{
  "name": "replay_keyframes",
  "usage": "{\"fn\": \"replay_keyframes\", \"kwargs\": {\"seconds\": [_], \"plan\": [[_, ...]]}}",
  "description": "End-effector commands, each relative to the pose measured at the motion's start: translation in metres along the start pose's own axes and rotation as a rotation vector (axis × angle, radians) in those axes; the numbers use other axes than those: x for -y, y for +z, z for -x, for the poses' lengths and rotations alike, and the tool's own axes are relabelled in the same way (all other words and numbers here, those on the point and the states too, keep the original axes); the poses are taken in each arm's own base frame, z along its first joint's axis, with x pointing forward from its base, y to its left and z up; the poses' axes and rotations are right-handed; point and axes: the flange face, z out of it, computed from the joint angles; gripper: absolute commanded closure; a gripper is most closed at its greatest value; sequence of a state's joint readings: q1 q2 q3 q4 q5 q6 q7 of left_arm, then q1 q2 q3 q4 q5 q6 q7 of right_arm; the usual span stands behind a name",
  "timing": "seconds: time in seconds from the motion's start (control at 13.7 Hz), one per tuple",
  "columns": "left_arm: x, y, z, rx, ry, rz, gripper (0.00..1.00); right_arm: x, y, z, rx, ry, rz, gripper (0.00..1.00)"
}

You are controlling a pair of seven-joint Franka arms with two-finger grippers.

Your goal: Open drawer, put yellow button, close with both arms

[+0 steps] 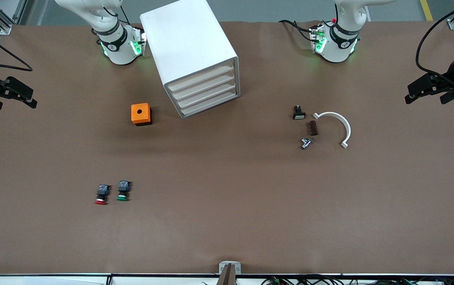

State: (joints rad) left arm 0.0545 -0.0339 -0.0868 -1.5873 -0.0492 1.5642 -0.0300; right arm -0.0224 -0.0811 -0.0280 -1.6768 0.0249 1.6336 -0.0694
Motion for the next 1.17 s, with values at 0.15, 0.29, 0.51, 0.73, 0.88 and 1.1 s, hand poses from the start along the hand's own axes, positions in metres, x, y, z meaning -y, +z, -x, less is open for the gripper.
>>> {"fn": "replay_keyframes", "kwargs": {"seconds": [0.15, 0.29, 0.51, 0.73, 0.88, 1.1], "plan": [[-0.001, -0.004, -0.005, -0.017, 0.003, -0.018, 0.0, 0.001, -0.002, 0.009, -0.009, 0.007, -0.009, 0.0], [-0.003, -0.004, -0.005, -0.019, 0.004, -0.02, 0.0, 0.002, -0.001, 0.009, -0.006, 0.006, -0.009, 0.0], [-0.002, -0.003, -0.006, -0.019, 0.006, -0.021, 0.0, 0.004, 0.0, 0.009, 0.001, 0.003, -0.01, 0.0], [-0.012, 0.0, -0.01, -0.047, 0.028, -0.047, 0.0, 0.004, 0.0, 0.009, 0.001, 0.003, -0.01, 0.0], [-0.012, 0.001, -0.014, -0.065, 0.03, -0.046, 0.0, 0.004, 0.0, 0.009, -0.001, 0.003, -0.009, 0.0], [-0.012, 0.002, -0.014, -0.065, 0.028, -0.046, 0.0, 0.005, 0.0, 0.009, 0.001, 0.001, -0.011, 0.0]]}}
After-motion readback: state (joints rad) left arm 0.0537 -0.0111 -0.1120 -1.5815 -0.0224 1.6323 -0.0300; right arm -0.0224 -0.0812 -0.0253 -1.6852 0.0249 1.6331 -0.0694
